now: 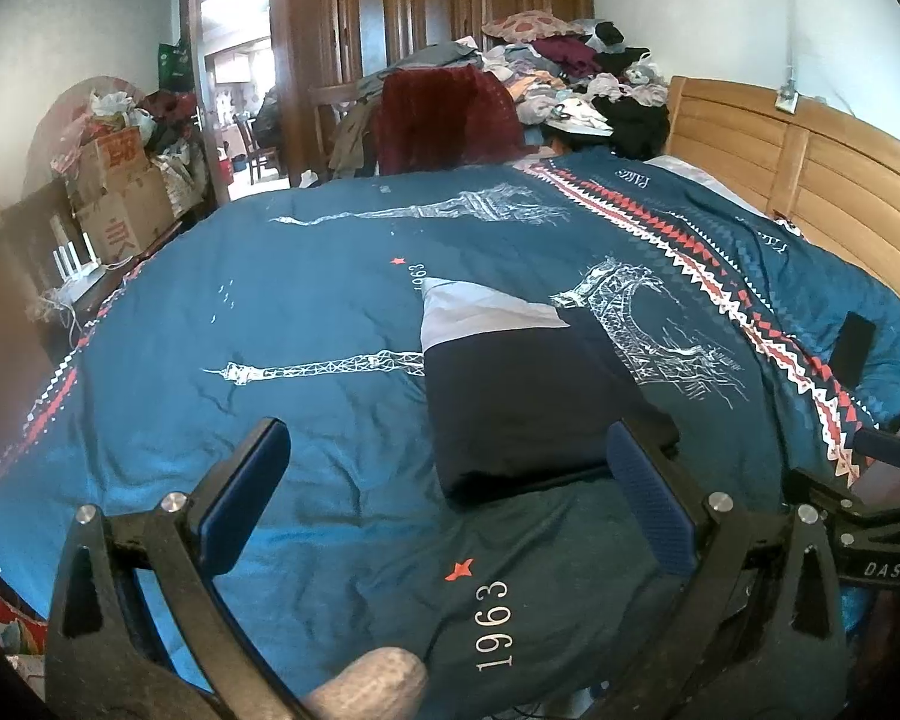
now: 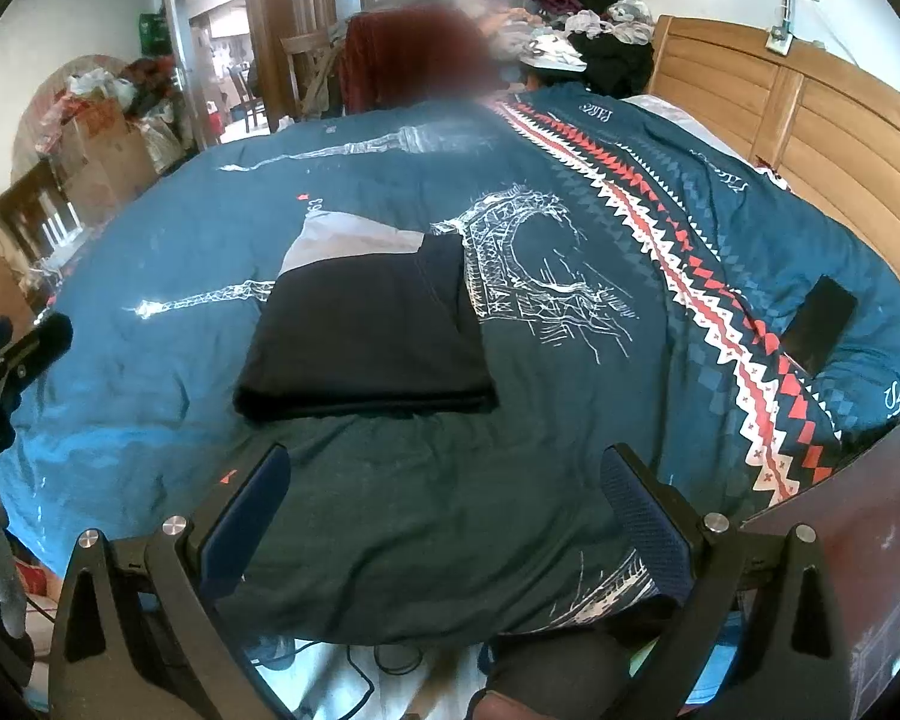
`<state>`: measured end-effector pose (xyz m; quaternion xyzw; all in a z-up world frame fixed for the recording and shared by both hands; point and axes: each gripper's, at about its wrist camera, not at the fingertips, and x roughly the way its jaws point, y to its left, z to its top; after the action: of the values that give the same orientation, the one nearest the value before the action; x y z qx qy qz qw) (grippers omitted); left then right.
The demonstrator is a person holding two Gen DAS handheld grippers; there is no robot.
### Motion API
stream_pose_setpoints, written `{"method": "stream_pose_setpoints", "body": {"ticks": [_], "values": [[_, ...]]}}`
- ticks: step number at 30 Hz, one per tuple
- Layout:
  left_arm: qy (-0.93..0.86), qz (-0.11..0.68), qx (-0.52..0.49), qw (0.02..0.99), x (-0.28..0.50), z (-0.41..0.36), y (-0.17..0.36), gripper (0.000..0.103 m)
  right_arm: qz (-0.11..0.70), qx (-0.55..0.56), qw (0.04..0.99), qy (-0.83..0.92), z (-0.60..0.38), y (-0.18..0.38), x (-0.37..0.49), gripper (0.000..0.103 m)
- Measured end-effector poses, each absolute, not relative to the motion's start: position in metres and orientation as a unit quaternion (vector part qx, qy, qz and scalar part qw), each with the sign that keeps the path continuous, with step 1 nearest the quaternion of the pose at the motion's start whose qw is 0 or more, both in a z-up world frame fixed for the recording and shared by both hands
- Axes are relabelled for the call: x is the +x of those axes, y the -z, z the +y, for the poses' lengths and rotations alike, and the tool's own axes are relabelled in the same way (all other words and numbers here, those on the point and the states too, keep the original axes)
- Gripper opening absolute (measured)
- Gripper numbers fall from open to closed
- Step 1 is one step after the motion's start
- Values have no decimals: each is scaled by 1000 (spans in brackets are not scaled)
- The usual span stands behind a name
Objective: Fold large clothes
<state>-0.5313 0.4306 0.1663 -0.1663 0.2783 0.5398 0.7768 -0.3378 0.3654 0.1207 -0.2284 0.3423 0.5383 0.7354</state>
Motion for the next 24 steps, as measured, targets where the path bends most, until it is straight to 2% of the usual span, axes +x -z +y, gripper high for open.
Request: {"method": "stream_pose_setpoints", "body": {"ticks": [24], "values": [[-535,278,-157,782,-525,423,-167,103,342,-226,734,-542,362,-124,-341,103]]}}
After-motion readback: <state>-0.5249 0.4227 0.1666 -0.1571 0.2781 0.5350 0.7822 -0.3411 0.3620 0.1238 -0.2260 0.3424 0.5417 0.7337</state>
